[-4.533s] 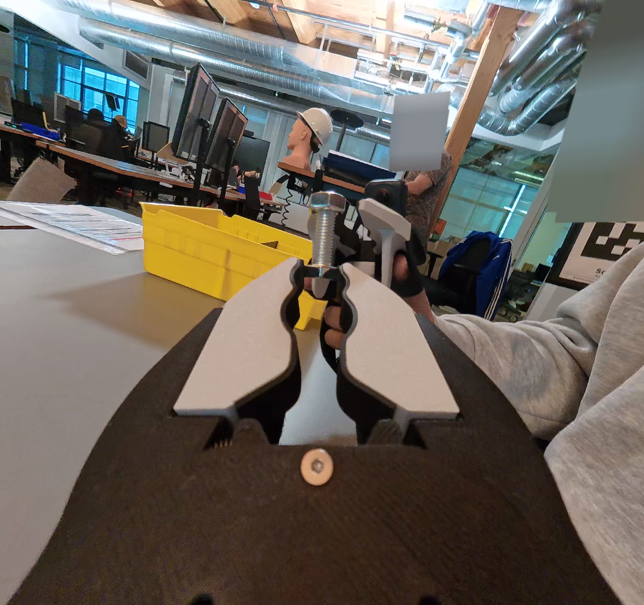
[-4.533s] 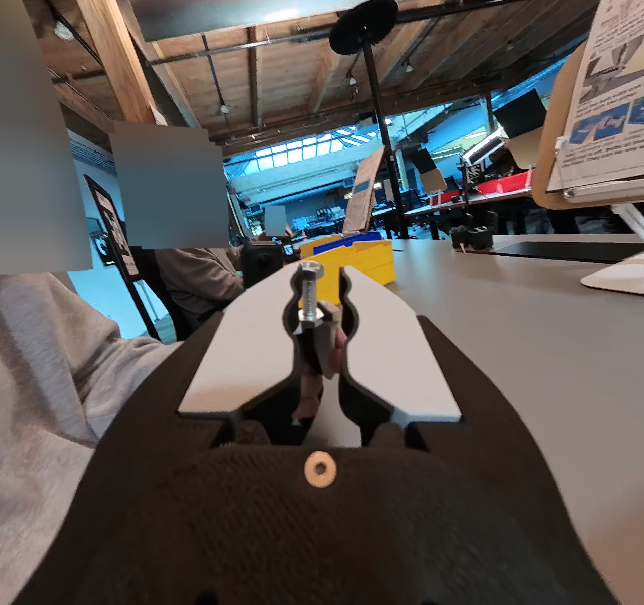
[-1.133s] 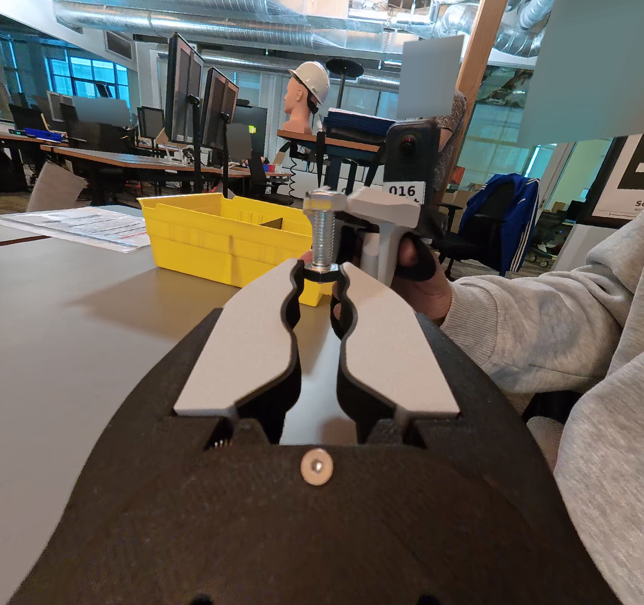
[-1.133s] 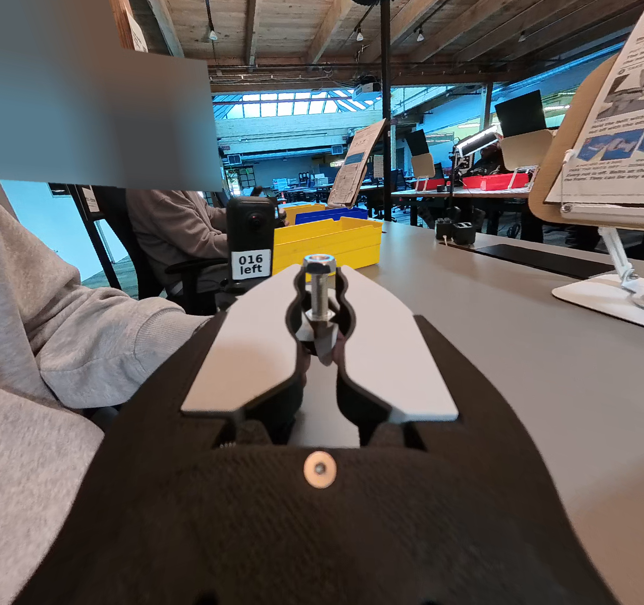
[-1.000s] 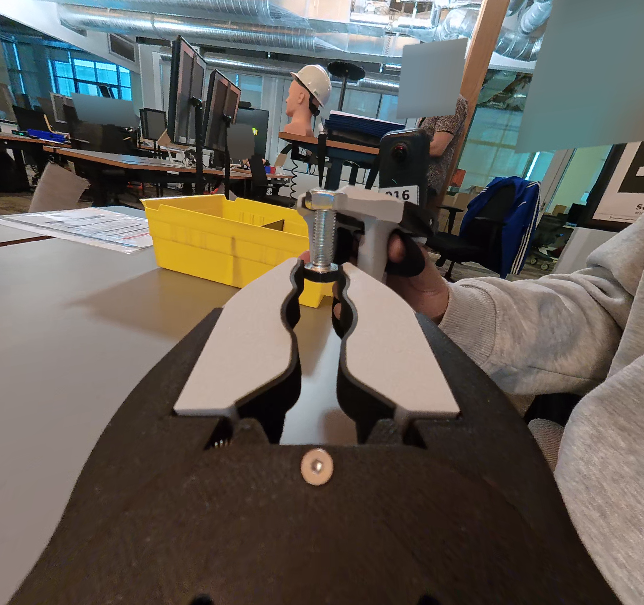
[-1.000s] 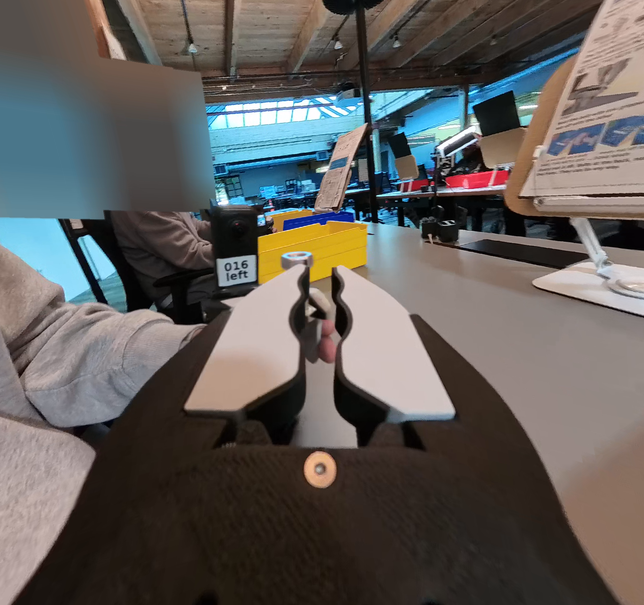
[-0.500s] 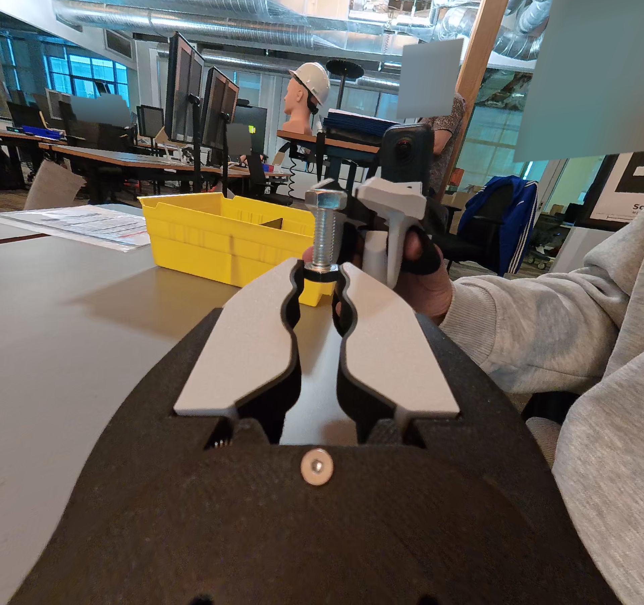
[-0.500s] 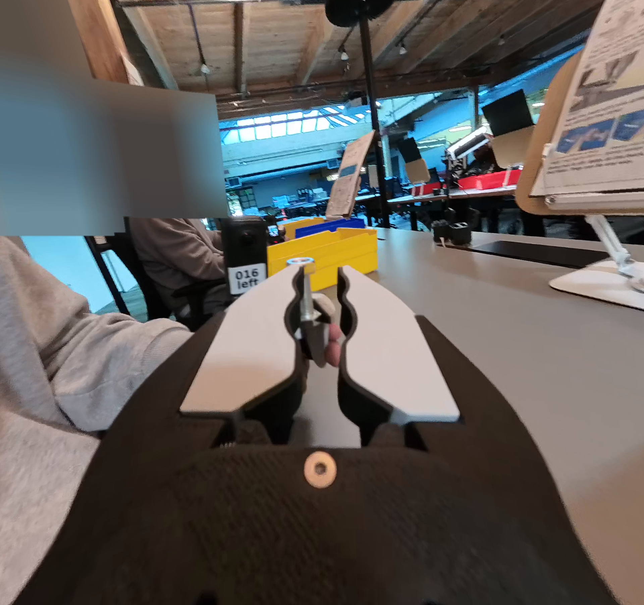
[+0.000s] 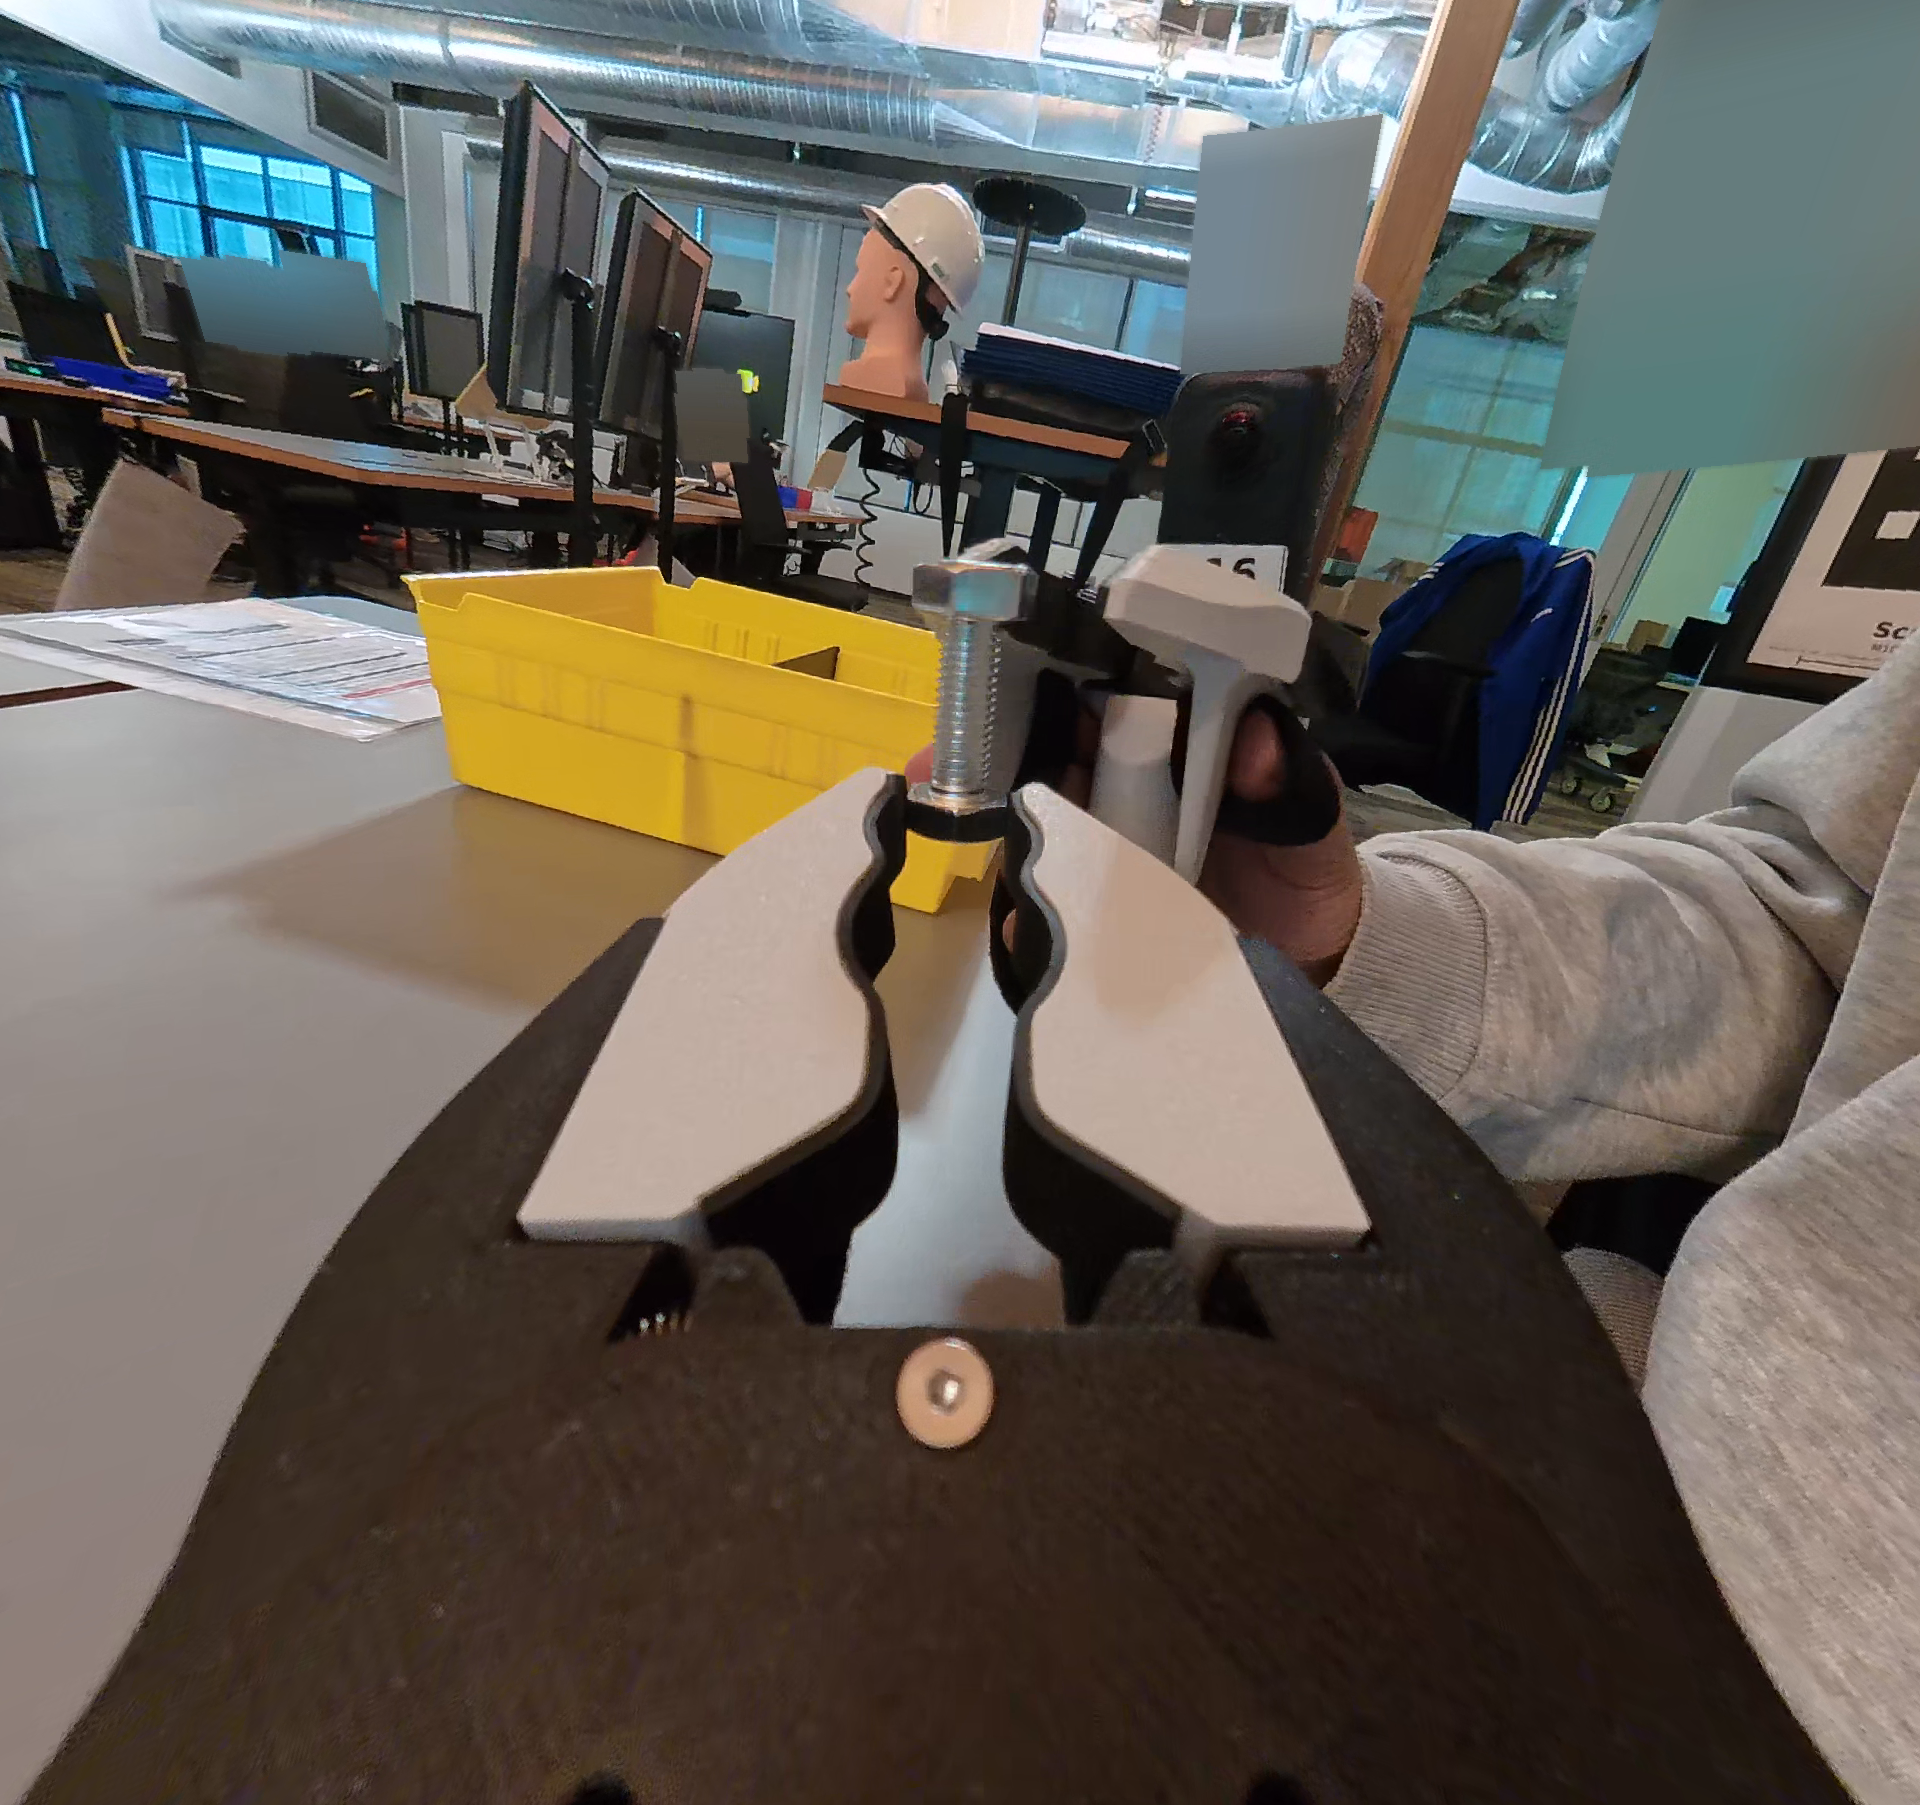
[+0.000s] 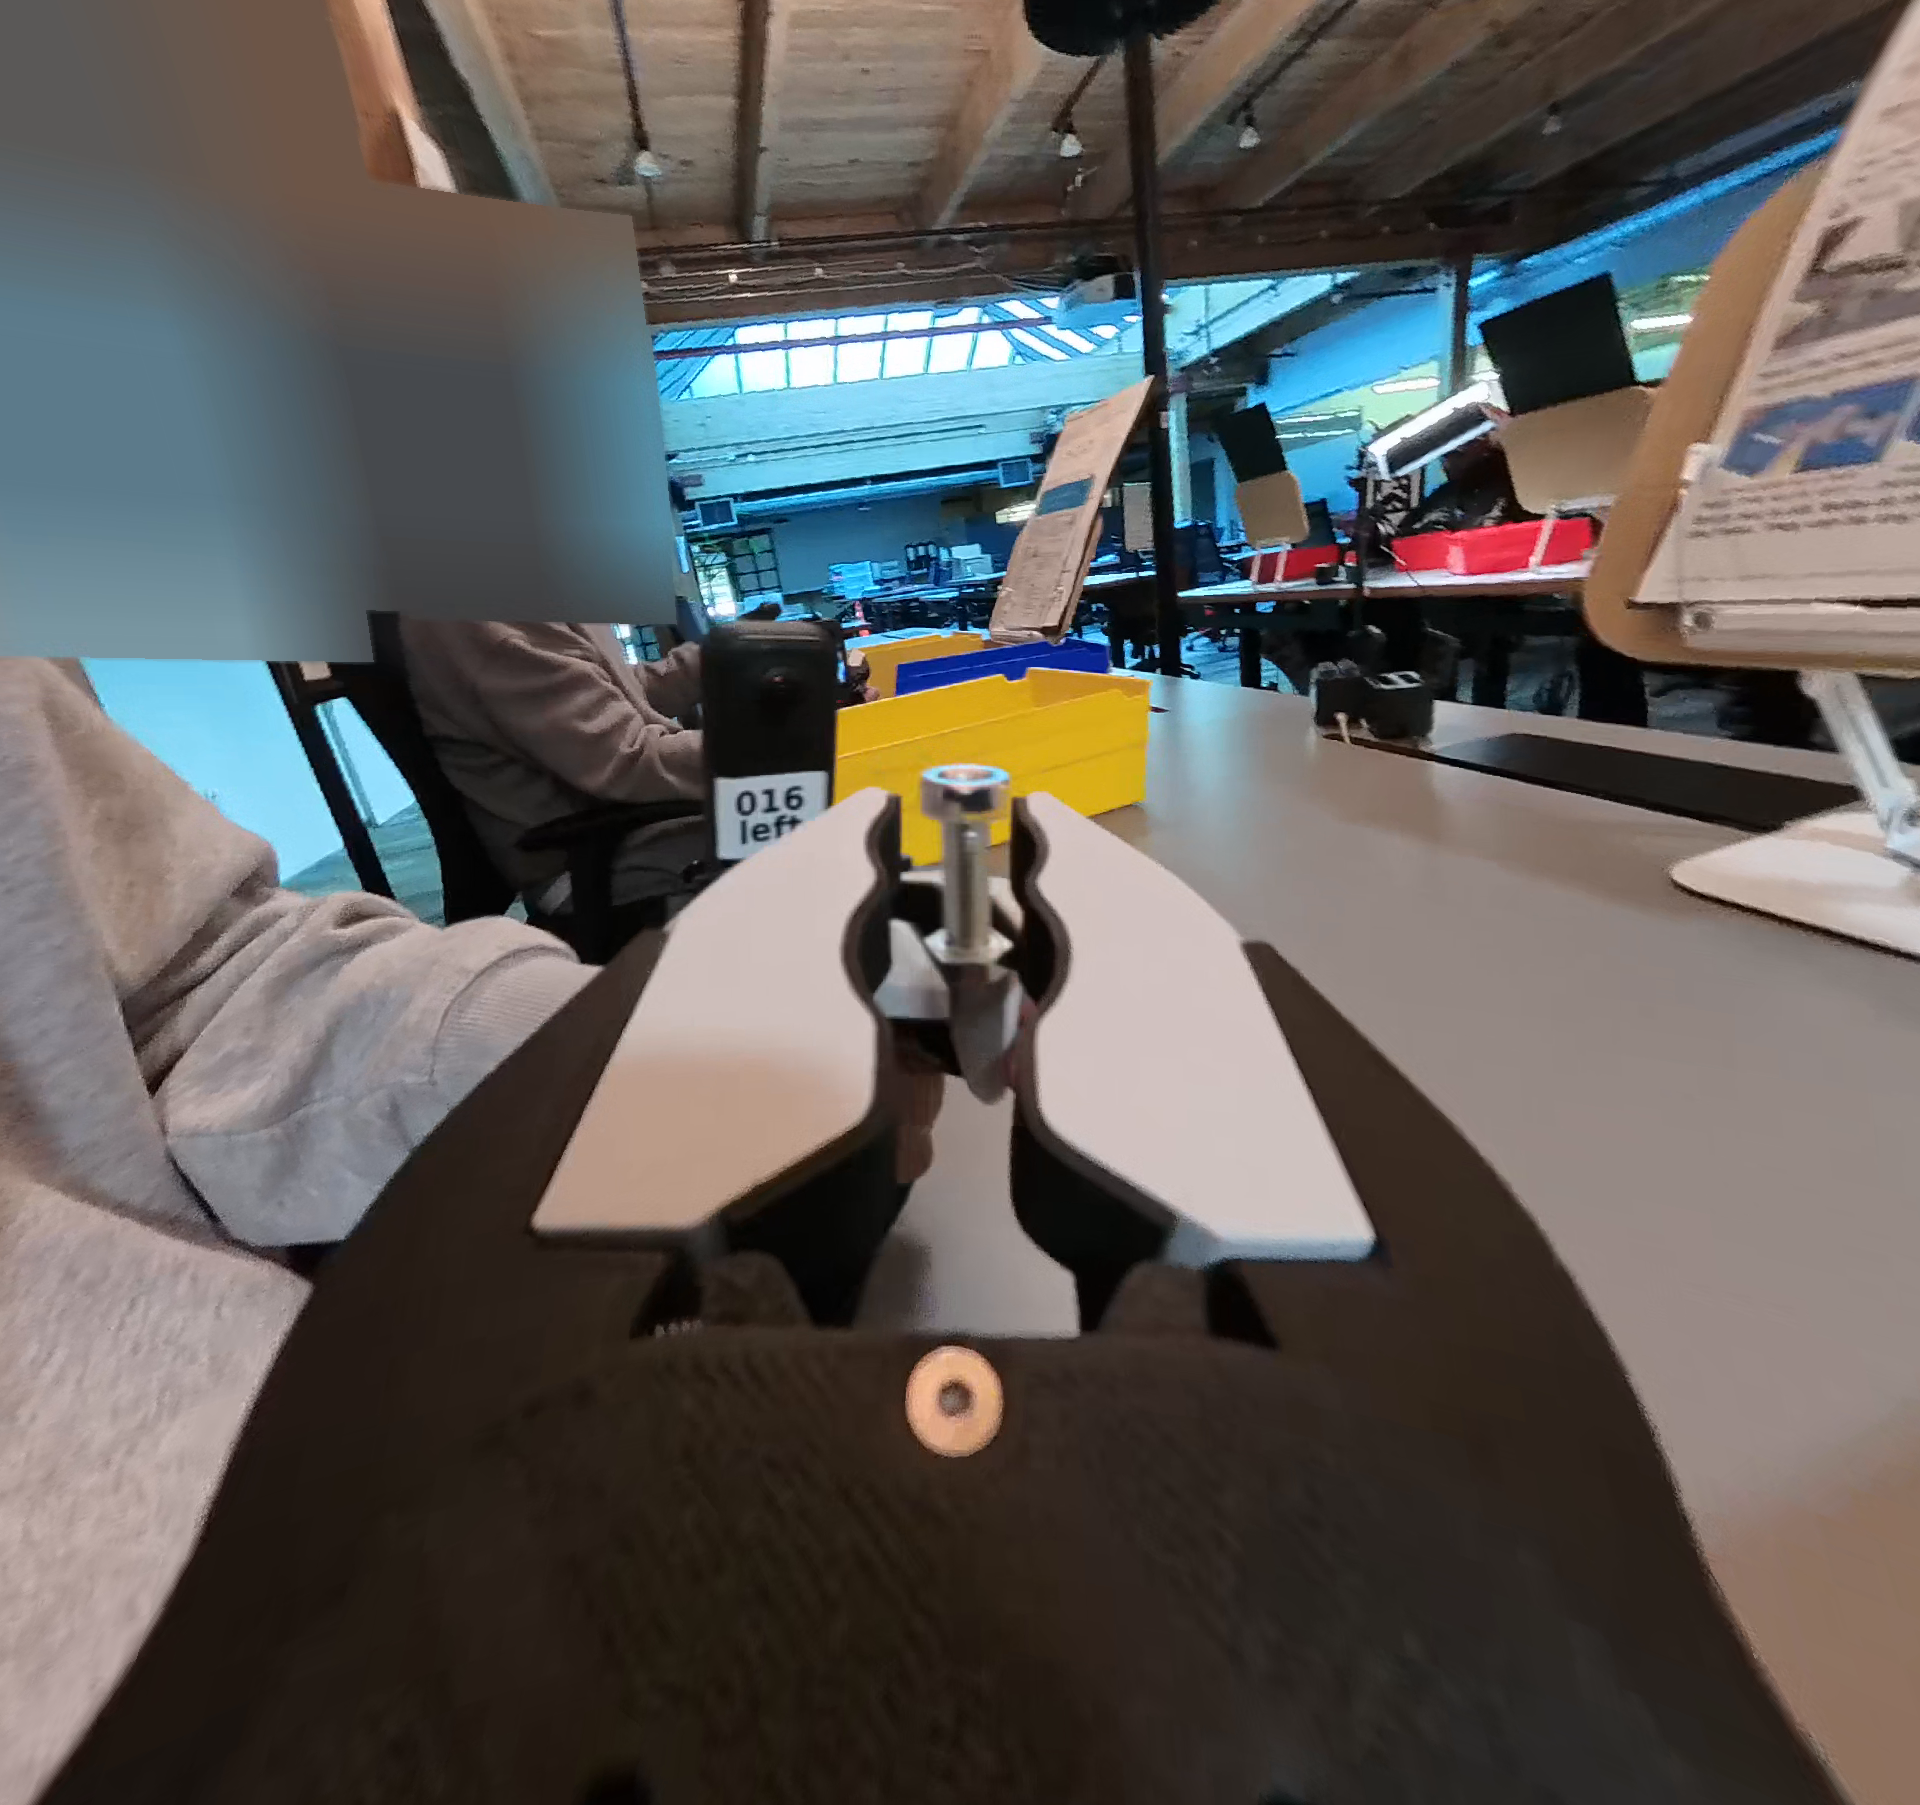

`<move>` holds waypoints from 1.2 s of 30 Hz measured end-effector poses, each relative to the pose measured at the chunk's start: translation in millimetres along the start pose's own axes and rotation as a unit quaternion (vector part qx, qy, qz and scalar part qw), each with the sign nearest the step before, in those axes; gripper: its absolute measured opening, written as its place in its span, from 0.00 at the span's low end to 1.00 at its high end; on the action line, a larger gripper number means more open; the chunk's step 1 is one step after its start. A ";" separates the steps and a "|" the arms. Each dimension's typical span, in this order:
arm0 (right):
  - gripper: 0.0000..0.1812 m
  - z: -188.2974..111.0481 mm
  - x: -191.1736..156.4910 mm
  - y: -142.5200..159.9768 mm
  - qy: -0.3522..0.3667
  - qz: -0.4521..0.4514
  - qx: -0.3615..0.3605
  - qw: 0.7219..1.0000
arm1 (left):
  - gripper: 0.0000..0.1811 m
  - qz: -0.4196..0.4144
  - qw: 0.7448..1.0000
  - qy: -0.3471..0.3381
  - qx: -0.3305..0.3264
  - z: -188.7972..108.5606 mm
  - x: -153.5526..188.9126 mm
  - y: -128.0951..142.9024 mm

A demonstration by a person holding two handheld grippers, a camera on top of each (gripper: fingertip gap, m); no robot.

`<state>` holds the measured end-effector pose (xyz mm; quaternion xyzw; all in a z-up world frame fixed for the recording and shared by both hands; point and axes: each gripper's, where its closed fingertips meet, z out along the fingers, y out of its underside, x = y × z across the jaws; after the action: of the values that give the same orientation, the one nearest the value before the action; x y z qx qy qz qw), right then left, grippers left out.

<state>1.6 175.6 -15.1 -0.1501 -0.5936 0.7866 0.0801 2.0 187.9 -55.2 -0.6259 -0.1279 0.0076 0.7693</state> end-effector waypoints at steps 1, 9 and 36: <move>0.11 1.8 -2.7 1.2 -0.002 -0.007 -0.003 1.000 | 0.10 0.000 1.000 0.002 0.000 0.1 0.8 0.1; 0.08 -4.2 14.1 -1.4 0.037 0.012 0.007 0.999 | 0.10 -0.008 1.000 0.001 0.012 -1.8 -0.9 -4.7; 0.11 -21.2 14.6 -31.8 0.010 0.062 0.059 0.996 | 0.10 -0.021 0.999 0.028 -0.005 3.2 10.6 3.3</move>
<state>-6.8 208.2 8.0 -0.1891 -0.5350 0.8222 0.0455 12.1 193.5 -55.7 -0.6269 -0.1192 -0.0269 0.7695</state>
